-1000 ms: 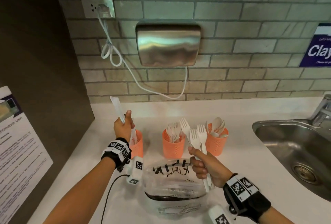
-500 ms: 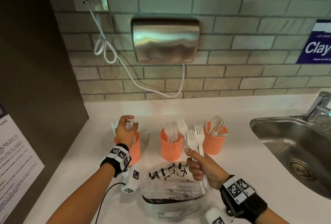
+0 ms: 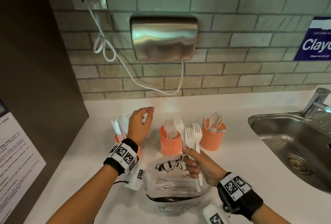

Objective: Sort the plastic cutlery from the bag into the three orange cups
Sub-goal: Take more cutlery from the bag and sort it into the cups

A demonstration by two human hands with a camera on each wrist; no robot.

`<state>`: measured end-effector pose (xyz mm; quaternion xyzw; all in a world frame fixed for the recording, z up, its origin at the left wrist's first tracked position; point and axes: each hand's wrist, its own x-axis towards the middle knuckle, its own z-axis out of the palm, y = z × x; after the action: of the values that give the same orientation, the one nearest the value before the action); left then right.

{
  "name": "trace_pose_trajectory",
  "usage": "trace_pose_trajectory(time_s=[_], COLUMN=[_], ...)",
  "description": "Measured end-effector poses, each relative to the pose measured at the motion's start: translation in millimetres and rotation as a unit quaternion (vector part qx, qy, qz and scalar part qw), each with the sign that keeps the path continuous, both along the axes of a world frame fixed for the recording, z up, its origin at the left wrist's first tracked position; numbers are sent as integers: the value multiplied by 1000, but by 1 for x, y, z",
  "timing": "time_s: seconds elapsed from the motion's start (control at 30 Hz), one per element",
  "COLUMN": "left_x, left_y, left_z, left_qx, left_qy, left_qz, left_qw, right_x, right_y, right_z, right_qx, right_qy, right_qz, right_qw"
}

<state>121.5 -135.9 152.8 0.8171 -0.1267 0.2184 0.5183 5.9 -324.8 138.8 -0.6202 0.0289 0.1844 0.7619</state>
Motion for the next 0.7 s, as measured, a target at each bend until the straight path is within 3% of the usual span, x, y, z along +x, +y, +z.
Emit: trace_pose_trajectory(time_s=[0.17,0.27,0.43,0.6,0.7], left_x=[-33,-49,-50,-50,-49], left_y=[-22,-32,-30,-30,-26], left_z=[13,11,9,11,18], left_qx=[-15,-11,-122,-175,-288], left_qy=[184,240,272,291,272], left_qz=[-158,-212,-166,-154,-128], left_qw=[970,947,940,928,909], right_x=[3,2,-1,-5,-5], right_y=[5,12,18,21,21], right_z=[-2,-2,-1,-1,-4], right_qx=[1,0,-9,-44,-33], right_qy=[-3,-10,-49,-64,-48], right_qz=[-7,-1,12,42,29], right_qw=[1000,1000,999,996,998])
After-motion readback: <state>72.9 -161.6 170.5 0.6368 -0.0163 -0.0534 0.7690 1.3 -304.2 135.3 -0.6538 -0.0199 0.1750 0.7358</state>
